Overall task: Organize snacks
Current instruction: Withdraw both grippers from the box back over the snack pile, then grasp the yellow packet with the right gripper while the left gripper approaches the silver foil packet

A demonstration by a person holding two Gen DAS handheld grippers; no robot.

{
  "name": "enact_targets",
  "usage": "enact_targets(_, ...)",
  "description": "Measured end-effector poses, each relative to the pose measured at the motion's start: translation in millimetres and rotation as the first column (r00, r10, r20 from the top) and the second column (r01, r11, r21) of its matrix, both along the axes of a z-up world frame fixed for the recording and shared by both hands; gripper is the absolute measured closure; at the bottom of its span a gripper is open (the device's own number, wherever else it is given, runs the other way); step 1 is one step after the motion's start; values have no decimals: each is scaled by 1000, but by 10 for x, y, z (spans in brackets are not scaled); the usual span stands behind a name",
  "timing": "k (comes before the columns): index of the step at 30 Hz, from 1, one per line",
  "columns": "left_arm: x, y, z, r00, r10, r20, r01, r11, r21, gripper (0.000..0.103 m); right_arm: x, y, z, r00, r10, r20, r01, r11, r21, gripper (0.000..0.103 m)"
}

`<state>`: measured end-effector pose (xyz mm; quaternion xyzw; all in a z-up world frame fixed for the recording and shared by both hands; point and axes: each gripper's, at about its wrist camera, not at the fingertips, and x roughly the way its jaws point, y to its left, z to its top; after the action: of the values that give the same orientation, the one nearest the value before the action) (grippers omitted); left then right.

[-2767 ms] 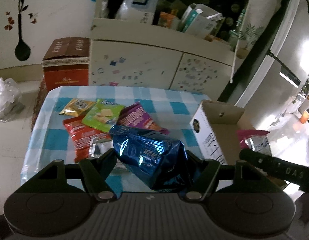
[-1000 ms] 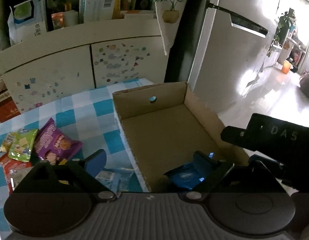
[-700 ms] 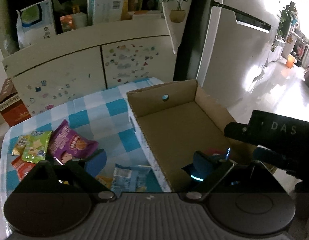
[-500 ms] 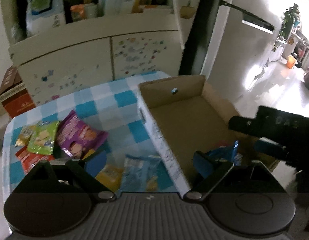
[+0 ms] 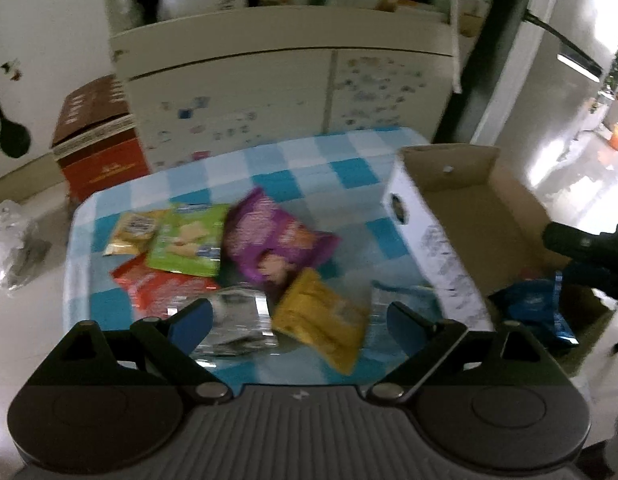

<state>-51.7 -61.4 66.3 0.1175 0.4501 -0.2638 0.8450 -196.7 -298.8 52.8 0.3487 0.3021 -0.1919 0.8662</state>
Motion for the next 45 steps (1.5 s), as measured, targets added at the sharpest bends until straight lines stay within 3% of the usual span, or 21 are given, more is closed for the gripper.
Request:
enact_targets(7, 346, 417, -119, 994, 112, 1, -112, 994, -2, 6, 87, 145, 47, 997, 78, 25, -77, 996, -39, 28)
enact_targets(12, 464, 538, -185, 985, 169, -34, -170, 985, -28, 6, 155, 246, 43, 990, 136, 24, -134, 989, -54, 28)
enact_targets(18, 547, 635, -162, 972, 235, -9, -235, 972, -13, 6, 151, 279, 59, 981, 178, 73, -176, 984, -28, 28)
enact_targets(26, 720, 763, -179, 946, 307, -101, -315, 947, -71, 6, 260, 365, 24, 965, 245, 88, -248, 969, 18, 28)
enact_targets(31, 799, 728, -260, 943, 310, -118, -317, 947, -52, 4, 440, 537, -23, 946, 316, 68, -319, 948, 23, 29)
enact_targets(35, 860, 693, -371, 941, 304, -149, -312, 950, -30, 4, 638, 755, -83, 915, 404, 13, -404, 915, -10, 30)
enact_targets(42, 917, 757, -499, 917, 314, -244, -333, 942, -39, 4, 970, 1092, -328, 809, 576, -117, -585, 809, -57, 30)
enact_targets(45, 922, 717, -548, 913, 310, -265, -330, 943, -36, 4, 1050, 1168, -445, 787, 596, -162, -613, 785, -91, 30)
